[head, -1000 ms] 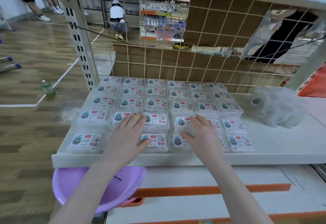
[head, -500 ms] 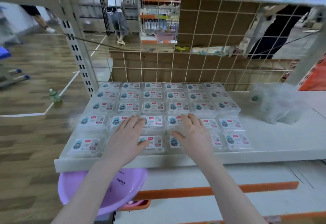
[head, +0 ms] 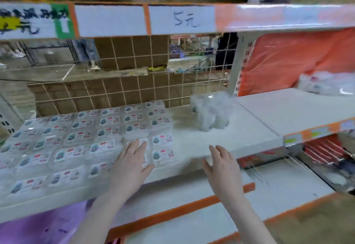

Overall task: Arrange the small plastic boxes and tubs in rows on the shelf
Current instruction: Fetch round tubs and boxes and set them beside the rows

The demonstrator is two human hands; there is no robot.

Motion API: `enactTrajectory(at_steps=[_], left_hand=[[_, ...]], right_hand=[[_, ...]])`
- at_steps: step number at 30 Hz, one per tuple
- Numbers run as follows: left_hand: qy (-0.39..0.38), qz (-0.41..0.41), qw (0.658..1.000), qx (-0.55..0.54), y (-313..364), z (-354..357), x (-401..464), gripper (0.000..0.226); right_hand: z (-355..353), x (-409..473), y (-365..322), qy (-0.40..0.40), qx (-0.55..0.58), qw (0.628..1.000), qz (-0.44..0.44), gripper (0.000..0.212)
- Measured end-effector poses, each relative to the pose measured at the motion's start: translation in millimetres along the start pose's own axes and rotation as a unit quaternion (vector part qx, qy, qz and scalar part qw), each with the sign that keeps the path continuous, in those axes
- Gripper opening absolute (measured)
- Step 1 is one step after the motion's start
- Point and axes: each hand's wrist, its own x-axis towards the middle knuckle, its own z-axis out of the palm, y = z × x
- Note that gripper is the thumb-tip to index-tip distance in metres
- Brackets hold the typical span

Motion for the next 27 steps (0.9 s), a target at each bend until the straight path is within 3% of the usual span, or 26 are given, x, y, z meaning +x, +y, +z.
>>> enactTrajectory(at_steps=[8,14,27], left_hand=[[-0.005,0.090,0.995,-0.045,191,54,31,0.068],[-0.015,0.164,0.984,-0.062,310,85,66,0.069],[-0.029,0.238,0.968,-0.080,522,171,213,0.071]], right_hand=[[-80,-10,182,0.034,-0.057,0.995,0.081,0.032],[-121,-8,275,0.036,-0.104,0.986,0.125,0.041],[-141,85,487,0.054,-0.127,0.975,0.175,0.035]])
